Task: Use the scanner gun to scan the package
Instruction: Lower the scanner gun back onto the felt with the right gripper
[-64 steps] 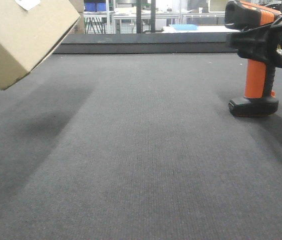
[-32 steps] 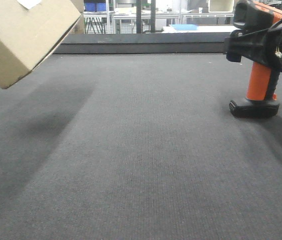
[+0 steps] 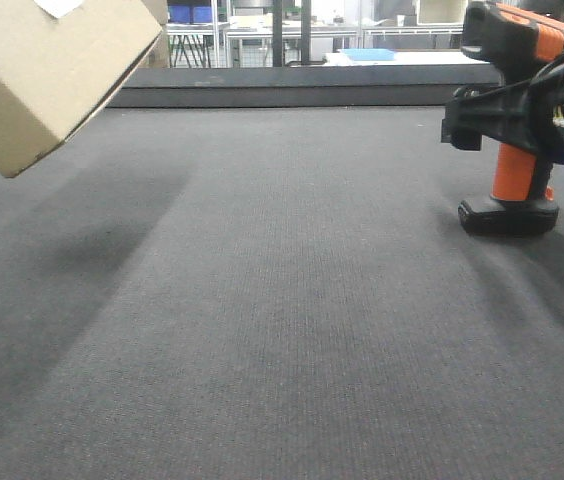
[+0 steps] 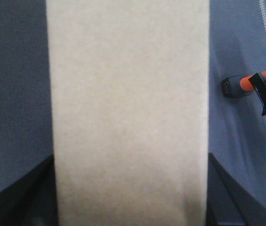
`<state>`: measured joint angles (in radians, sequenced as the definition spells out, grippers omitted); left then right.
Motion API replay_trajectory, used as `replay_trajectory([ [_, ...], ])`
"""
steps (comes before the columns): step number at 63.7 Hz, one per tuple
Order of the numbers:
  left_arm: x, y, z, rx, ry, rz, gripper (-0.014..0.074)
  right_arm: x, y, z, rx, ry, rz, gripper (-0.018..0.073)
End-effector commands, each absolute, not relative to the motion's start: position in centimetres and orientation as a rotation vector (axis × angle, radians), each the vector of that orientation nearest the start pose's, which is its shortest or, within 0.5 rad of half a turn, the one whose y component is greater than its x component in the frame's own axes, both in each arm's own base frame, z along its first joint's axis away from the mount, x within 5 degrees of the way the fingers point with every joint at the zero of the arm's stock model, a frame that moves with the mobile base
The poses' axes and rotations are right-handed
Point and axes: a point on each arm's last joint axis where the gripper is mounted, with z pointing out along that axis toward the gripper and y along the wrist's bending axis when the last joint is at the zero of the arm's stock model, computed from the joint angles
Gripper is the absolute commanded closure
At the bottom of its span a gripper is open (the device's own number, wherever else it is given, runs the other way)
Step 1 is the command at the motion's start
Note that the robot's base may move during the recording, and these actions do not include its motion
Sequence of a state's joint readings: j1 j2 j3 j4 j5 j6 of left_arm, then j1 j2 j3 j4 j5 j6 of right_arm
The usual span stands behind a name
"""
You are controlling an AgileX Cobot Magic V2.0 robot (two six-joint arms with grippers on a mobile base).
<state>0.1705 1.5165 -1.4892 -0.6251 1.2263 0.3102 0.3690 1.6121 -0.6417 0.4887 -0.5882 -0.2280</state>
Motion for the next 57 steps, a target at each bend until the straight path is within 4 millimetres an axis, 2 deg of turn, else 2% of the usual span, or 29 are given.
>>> replay_trajectory([
  [1,30.8,-0.1,38.2,0.055,2.502,-0.707,0.0708,29.3,8.8,20.3,-0.003,1.906,0.123,-0.0010],
  [19,30.8,-0.1,38.2,0.055,2.502,-0.707,0.0708,28.2,8.7,21.7,-0.025,1.924,0.157,-0.0010],
  [32,30.8,-0.1,38.2,0.055,2.502,-0.707,0.0708,27.5,8.1,21.1,-0.025,1.962,0.099,-0.0010],
  [47,30.8,0.0,38.1,0.058,2.509,-0.690,0.0708,25.9,7.6,20.6,-0.013,2.000,0.109,-0.0010],
  [57,30.8,0.6,38.1,0.078,2.539,-0.579,0.0708,24.2,7.2,20.7,-0.012,2.035,0.145,-0.0010],
])
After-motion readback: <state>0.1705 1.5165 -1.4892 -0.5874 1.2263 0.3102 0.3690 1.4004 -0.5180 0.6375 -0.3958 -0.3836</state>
